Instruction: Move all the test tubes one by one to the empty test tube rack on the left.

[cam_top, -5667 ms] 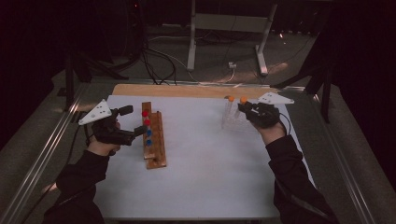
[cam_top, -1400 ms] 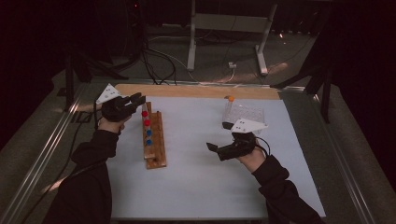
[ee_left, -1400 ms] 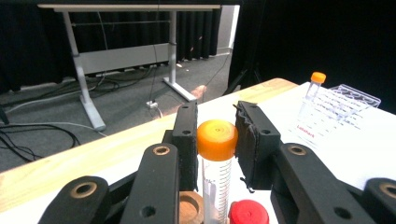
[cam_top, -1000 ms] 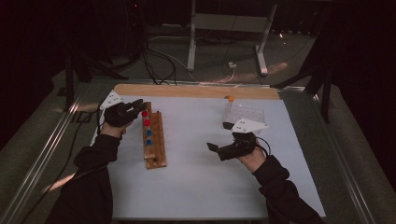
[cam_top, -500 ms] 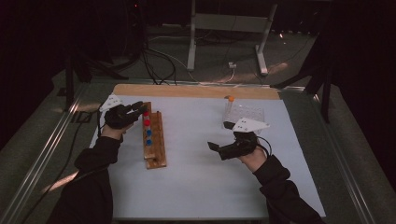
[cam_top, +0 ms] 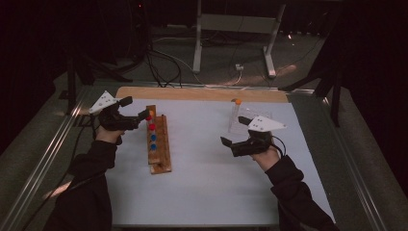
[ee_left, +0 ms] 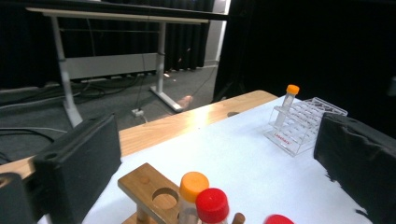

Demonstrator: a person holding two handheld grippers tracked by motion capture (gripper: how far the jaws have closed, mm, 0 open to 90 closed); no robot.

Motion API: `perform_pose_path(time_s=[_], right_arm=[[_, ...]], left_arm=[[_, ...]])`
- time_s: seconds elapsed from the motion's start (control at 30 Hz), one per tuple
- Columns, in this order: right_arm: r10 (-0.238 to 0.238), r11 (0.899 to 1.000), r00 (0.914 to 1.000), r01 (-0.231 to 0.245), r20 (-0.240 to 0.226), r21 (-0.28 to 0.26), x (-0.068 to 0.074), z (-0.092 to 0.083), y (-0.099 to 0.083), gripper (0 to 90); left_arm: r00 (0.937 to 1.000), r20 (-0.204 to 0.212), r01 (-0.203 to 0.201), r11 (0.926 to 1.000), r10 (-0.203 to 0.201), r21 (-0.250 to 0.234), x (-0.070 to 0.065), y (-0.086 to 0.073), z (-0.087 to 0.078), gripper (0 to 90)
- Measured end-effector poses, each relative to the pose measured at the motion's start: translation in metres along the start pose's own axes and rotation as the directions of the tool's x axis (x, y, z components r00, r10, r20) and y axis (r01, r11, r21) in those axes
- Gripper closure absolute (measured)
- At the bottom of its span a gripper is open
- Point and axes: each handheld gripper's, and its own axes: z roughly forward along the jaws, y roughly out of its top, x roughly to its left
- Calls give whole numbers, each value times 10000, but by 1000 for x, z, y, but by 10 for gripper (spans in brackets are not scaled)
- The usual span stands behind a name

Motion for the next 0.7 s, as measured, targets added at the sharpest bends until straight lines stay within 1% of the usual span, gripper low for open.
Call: perform_pose_path(time_s=[0.07,0.1,0.13,0.17,0.2,0.23,0.27,0.3,0.33,0.37,0.4,0.43,0.47,0.5,0.53,0.57,0.6,0.63,0.7], right_arm=[[241,9995,9988,-250,435,201,-12,2,-2,23],[373,9987,9968,-396,701,325,-18,3,-4,23],[448,9981,9951,-483,881,372,-24,4,-6,23],[540,9974,9923,-589,1113,408,-30,6,-8,23],[709,9961,9895,-770,1260,440,-36,8,-10,24],[785,9949,9853,-870,1516,503,-42,11,-12,24],[838,9937,9814,-953,1729,594,-47,14,-14,33],[924,9924,9781,-1058,1867,628,-52,17,-16,61],[1025,9909,9735,-1179,2046,647,-57,20,-17,87],[1113,9893,9693,-1291,2191,686,-62,24,-19,135],[1141,9879,9667,-1348,2292,766,-67,27,-21,173],[1213,9864,9624,-1443,2431,792,-71,31,-22,172],[1332,9842,9597,-1575,2475,812,-74,34,-23,244],[1428,9818,9598,-1683,2415,882,-77,37,-24,294],[1386,9808,9601,-1670,2430,1004,-79,40,-25,304],[1259,9809,9584,-1589,2562,1123,-81,44,-25,320],[1242,9797,9563,-1605,2648,1200,-83,47,-25,372],[1314,9771,9570,-1690,2588,1291,-86,51,-25,417],[1324,9742,9548,-1749,2663,1427,-88,57,-25,425]], left_arm=[[9999,-8,-113,9999,113,-33,-5,2,-7,6],[9998,134,-175,9998,177,-99,-8,2,-11,6],[9996,156,-250,9997,251,-44,-10,2,-14,6],[9992,189,-346,9994,347,-51,-12,2,-17,6],[9987,315,-394,9992,396,-69,-14,2,-20,6],[9988,280,-397,9992,399,-74,-16,1,-23,5],[9987,349,-371,9992,375,-118,-17,1,-25,6],[9984,422,-361,9993,366,-118,-19,1,-27,5],[9984,378,-407,9991,412,-130,-20,0,-29,5],[9983,416,-402,9990,409,-168,-21,0,-30,5],[9983,405,-415,9990,422,-166,-22,0,-31,5],[9982,423,-415,9990,422,-164,-23,-1,-32,5],[9979,511,-376,9991,387,-208,-23,-1,-33,5],[9980,497,-369,9991,378,-202,-24,-1,-34,5],[9979,513,-392,9990,403,-218,-24,-1,-34,5],[9977,563,-354,9991,367,-252,-25,-2,-35,5],[9980,523,-349,9992,360,-200,-25,-2,-35,6],[9976,539,-425,9990,433,-150,-26,-2,-35,5],[9978,495,-427,9990,432,-125,-27,-3,-34,5]])
